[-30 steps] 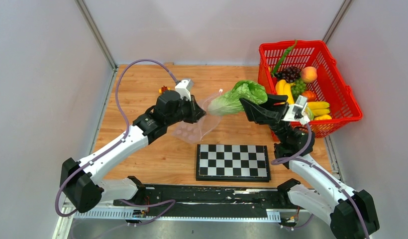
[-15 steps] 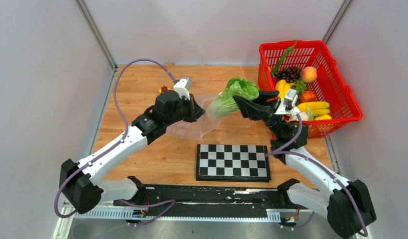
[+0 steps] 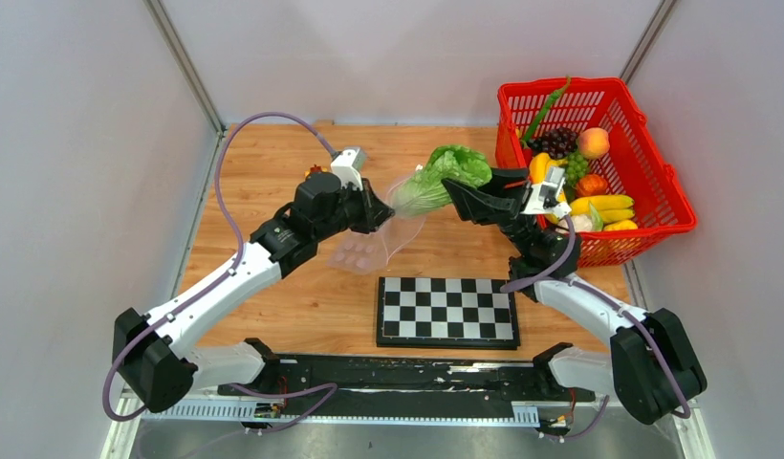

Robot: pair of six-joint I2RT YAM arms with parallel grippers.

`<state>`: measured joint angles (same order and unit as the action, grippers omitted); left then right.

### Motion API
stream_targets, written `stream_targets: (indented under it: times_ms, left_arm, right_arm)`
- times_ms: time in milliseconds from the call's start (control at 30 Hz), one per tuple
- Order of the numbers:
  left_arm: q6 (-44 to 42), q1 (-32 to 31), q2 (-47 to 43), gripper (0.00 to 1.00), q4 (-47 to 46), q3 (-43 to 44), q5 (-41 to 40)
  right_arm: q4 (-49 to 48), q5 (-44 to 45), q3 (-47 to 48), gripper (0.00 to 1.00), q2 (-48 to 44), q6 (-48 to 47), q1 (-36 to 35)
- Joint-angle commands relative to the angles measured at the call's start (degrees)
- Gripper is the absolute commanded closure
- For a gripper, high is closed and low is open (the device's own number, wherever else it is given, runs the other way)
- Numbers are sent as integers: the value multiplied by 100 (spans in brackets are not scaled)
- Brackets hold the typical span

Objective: Place the food in the zip-top bag and seal the zipper
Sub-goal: Place the fake vegetable in the zipper food storage bag.

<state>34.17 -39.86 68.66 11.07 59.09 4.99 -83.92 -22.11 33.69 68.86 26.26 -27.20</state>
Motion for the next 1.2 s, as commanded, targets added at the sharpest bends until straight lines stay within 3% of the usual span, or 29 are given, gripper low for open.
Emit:
stream_targets:
  times_ms: [0,333,567,833,1167]
  left_arm:
    - [-132,36,-390,100,-563,102,-61]
    - [-82,145,-442,100,-889,51,97]
    - [92,145,-380,100,-1566,-240,619]
    - [214,144,-338,100,-1762,-289,807]
    - [268,208,-508,100,-2209,-424,1260]
  right_arm:
    - [-676,-689,-148,100,-39,403,-40]
    - [-731,-2387,100,100,59,275,-43]
    - [-729,-2683,322,100,13,-142,-217]
    - [-731,-2872,126,100,10,-1888,-723]
    - [-716,-2627,81,100,61,-1722,-804]
